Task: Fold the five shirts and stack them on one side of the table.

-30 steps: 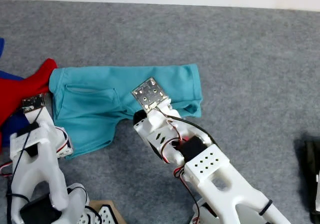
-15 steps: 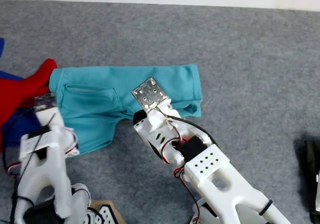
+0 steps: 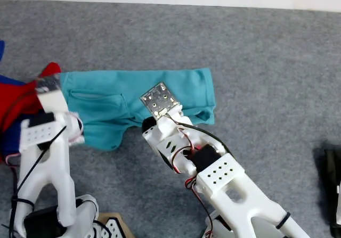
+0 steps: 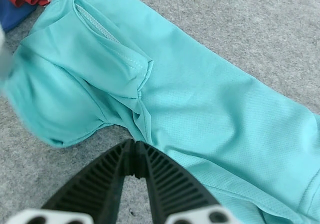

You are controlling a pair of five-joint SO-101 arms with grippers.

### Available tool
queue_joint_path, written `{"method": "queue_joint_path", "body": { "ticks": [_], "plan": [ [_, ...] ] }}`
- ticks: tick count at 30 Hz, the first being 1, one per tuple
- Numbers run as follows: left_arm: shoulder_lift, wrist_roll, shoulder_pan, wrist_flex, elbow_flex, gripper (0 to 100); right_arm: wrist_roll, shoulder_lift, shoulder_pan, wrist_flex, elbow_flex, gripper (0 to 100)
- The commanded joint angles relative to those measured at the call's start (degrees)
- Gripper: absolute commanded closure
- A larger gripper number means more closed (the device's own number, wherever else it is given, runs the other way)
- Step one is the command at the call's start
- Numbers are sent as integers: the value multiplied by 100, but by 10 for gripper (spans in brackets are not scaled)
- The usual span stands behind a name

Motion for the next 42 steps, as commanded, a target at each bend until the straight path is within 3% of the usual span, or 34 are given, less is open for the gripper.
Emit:
{"method": "queue_joint_path", "body": {
  "ticks": [1, 8, 13, 25, 29, 33, 38, 42],
  "plan": [
    [-40, 1213, 92, 70, -1007, 995, 53, -163, -48, 22, -40, 992],
    [22, 1908, 470, -70, -1543, 995, 53, -163, -48, 22, -40, 992],
    [919, 2110, 602, -563, -1851, 995, 53, -163, -48, 22, -40, 992],
    [3547, 2435, 268, -598, -3943, 994, 53, -163, -48, 22, -31, 992],
    [3978, 2505, 66, -563, -4418, 994, 53, -163, -48, 22, -31, 992],
    [4180, 3086, -31, -563, -4611, 994, 53, -163, -57, 22, -22, 992],
    [4198, 3086, 4, -589, -4620, 989, 53, -163, -57, 22, -22, 992],
    [4198, 3103, 4, -580, -4620, 889, 62, -163, -57, 22, -22, 992]
  ]
}}
